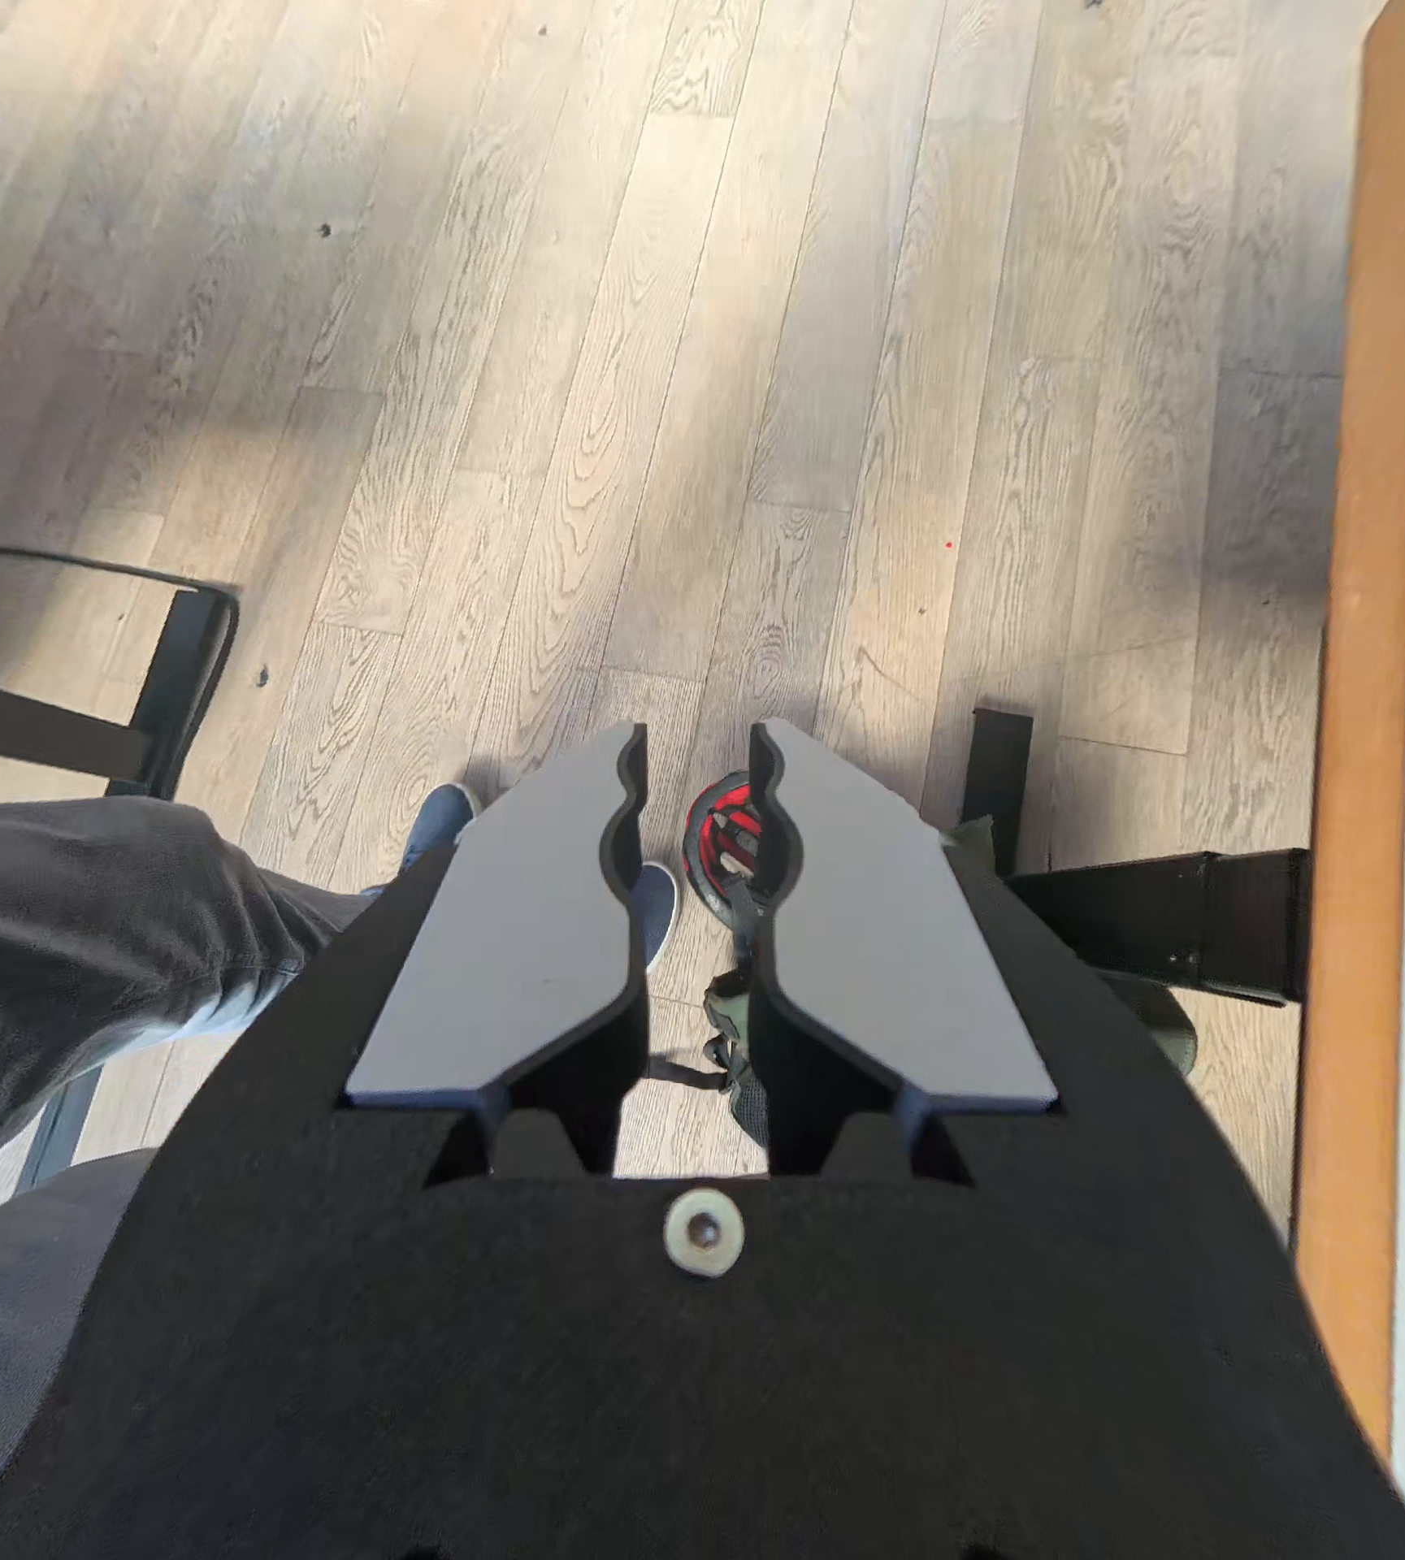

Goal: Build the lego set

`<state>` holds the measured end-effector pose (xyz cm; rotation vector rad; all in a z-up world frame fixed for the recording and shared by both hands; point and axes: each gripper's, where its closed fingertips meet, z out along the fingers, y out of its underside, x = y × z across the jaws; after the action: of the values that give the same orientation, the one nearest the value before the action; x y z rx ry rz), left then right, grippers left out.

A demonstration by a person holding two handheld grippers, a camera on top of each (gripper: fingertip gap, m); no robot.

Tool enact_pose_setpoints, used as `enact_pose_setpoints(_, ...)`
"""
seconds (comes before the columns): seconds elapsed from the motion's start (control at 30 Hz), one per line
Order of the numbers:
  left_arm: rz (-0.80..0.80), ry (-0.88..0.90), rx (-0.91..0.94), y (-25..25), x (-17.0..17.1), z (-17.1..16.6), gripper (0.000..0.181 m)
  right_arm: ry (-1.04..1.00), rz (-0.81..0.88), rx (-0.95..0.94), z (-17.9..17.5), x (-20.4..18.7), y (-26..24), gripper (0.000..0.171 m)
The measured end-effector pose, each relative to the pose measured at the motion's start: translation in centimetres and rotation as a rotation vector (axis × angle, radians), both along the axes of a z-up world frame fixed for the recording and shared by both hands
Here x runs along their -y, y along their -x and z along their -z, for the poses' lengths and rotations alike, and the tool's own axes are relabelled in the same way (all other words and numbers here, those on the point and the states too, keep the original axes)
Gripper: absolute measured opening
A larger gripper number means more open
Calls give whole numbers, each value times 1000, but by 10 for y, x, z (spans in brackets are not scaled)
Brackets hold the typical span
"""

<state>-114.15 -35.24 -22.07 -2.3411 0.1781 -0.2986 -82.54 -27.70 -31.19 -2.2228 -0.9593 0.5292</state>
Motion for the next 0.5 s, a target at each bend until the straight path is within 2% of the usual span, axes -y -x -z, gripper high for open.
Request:
enact_pose_setpoints(0.13, 140, -2, 38, 33, -62, -9, 13, -87, 198, -4, -44, -51, -5, 23)
enact_pose_setpoints(0.23, 272, 12, 48, 47, -100, -3, 13, -122, 418, -115, -65, -54, -14, 23)
enact_pose_setpoints(0.3, 312, 37, 42, 56, -119, 3, 13, -131, 528, -98, -56, -43, -22, 19)
enact_pose_setpoints(0.4, 421, 82, -6, 60, -136, 19, 13, -100, 607, -50, -32, -28, -24, 18)
enact_pose_setpoints(0.5, 484, 159, -5, 57, -135, 37, 12, -50, 718, -36, -21, -13, -32, 18)
